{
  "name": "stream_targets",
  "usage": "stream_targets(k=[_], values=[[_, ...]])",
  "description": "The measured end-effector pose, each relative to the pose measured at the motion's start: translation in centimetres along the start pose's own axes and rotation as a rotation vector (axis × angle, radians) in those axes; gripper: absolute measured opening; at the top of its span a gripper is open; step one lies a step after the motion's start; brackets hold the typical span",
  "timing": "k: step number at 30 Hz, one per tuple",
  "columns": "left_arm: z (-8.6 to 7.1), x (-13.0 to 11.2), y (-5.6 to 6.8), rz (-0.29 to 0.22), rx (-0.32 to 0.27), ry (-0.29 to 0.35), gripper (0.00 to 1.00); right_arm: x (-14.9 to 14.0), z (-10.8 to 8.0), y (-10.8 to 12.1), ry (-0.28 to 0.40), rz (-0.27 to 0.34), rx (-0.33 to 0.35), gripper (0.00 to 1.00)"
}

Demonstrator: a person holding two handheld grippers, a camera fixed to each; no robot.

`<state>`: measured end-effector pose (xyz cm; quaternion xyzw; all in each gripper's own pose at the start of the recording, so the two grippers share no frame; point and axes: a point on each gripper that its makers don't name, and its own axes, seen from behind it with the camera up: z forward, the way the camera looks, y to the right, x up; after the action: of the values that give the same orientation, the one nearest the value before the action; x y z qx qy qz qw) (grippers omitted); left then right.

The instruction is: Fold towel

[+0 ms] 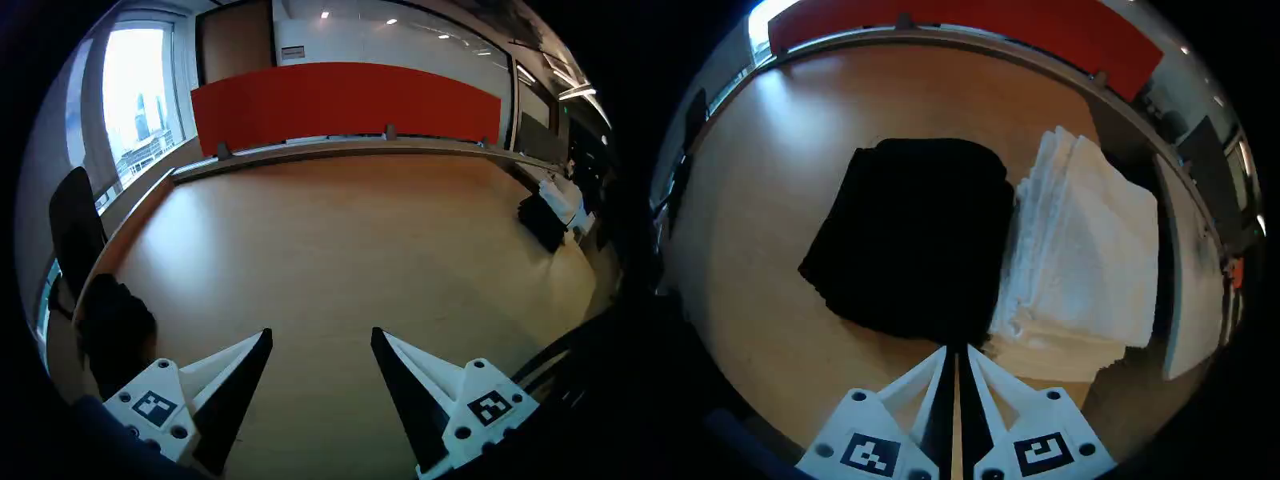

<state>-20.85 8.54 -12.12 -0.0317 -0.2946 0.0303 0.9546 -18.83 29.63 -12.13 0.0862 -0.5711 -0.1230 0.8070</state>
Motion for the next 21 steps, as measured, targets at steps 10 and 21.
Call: stream_targets(k=[10, 21], values=[[0.02, 0.0, 0.27, 0.002, -0.003, 0.0, 0.91, 0.09, -0.02, -0.31, 0.01, 0.004, 0.001, 0.04], [0.04, 0.11, 0.38, 0.001, -0.005, 0.004, 0.91, 0.24, -0.71, -0.56, 0.042, 0.008, -0.002, 0.54]])
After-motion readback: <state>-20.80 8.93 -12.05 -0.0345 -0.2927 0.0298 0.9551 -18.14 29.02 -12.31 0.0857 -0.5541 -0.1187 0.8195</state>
